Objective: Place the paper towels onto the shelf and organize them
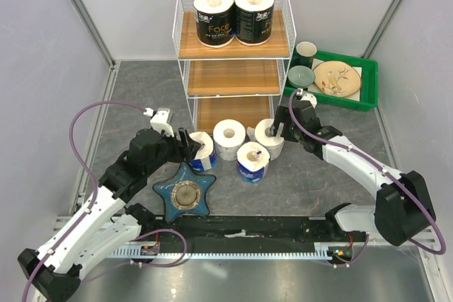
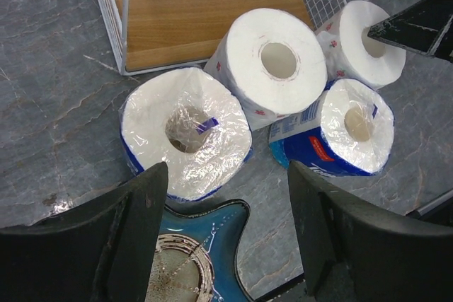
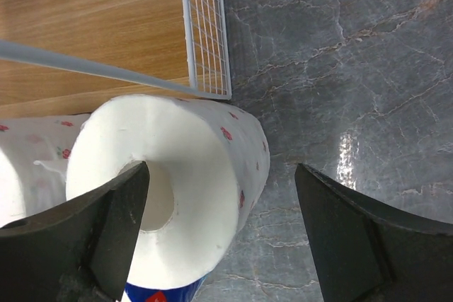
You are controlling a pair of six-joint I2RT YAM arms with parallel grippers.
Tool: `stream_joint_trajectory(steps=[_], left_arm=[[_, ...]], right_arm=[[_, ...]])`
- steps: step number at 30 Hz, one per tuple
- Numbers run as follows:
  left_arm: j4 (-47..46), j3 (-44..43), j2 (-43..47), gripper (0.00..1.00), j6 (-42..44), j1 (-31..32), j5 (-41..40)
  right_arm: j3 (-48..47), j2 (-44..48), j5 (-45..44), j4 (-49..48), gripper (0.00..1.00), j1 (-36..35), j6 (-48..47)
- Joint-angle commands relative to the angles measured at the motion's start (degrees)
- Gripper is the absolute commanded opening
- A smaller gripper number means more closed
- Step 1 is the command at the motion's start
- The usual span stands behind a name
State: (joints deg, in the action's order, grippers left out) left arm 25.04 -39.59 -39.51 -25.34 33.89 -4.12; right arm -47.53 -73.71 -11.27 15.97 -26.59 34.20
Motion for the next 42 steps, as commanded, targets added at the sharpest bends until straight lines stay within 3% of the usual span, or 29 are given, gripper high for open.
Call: stream_joint_trajectory(steps=[1,11,24,32,38,42], left_arm=[[0.28,-3.3,1.1,0.76,4.33,0.21,0.87],[0.19,-2.24,1.71,0.76,5.57,0.12,-0.1],[0.19,-1.8,2.41,0.76,5.13,0.04,-0.45],[0.19,-1.8,2.5,0.76,5.04,0.04,-0.19],[0.28,-1.71,2.86,0.77,4.86,0.04,-0.19],[0.28,-1.8,2.77,0.77,4.95,0.12,-0.19]], right_arm=[[-2.48,-1.08,-1.65,-0.23,0.91,-1.27,-1.06],[-2.39,-1.79,-3.93,1.43,0.77,-2.94,-0.71],[-3.79,2.87,-4.11,3.72,0.19,-3.47,-0.97],[-12.57,11.92,-4.83,8.63,0.18,-3.47,-3.34],[-23.64,9.38,5.71,12.51,0.15,-3.47,-5.98],[-28.57,8.15,7.31,11.9,0.16,-3.65,-6.16]])
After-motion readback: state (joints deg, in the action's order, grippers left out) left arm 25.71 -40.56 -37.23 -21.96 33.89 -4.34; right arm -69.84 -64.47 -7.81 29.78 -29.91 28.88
